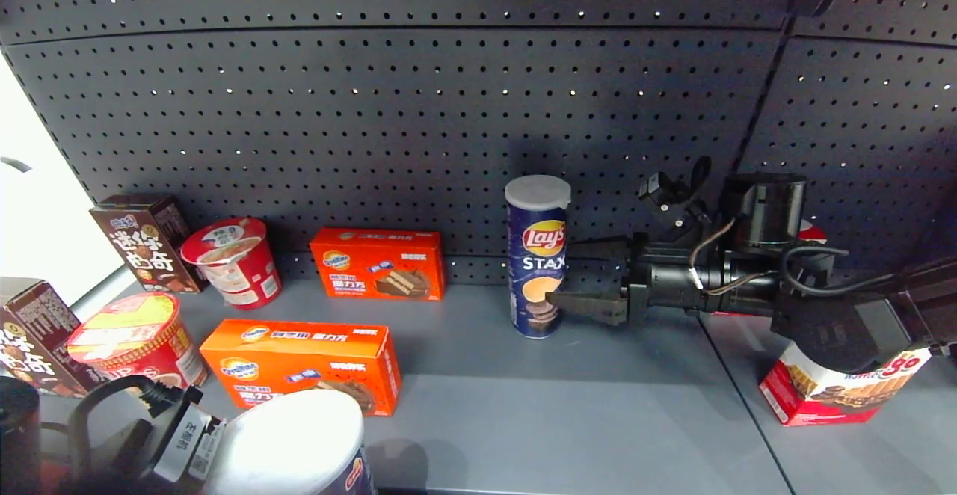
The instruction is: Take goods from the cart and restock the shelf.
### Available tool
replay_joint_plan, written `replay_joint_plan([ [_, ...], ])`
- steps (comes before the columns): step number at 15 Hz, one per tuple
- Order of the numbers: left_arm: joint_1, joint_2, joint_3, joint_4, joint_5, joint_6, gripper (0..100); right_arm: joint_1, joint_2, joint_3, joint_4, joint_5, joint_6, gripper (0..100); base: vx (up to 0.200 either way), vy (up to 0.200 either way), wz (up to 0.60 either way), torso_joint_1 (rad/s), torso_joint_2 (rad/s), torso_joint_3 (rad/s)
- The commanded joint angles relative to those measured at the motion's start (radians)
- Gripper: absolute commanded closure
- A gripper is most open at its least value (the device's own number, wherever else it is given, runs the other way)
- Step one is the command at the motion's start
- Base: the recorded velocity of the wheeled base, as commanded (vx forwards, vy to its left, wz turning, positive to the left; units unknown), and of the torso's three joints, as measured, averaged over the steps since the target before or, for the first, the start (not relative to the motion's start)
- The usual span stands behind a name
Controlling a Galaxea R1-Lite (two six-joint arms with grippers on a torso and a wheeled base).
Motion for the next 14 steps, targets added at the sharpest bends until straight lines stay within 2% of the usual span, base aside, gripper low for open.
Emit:
replay_joint_plan([
  [1, 0.000, 0.000, 0.005, 0.000, 0.001, 0.000, 100, 0.014, -0.014, 0.006, 0.000, 0.001, 0.000, 0, 0.000, 0.000, 0.00, 0.000, 0.00, 0.000],
  [3, 0.000, 0.000, 0.010, 0.000, -0.001, 0.000, 100, 0.020, -0.016, 0.008, 0.000, 0.001, 0.000, 0, 0.000, 0.000, 0.00, 0.000, 0.00, 0.000],
  [9, 0.003, -0.034, 0.056, 0.000, 0.001, -0.002, 100, -0.037, -0.080, 0.077, -0.002, -0.001, -0.006, 0, 0.000, 0.000, 0.00, 0.000, 0.00, 0.000],
  [14, 0.003, -0.034, 0.050, 0.000, -0.001, -0.002, 100, -0.066, -0.025, 0.039, -0.002, -0.003, -0.006, 0, 0.000, 0.000, 0.00, 0.000, 0.00, 0.000],
])
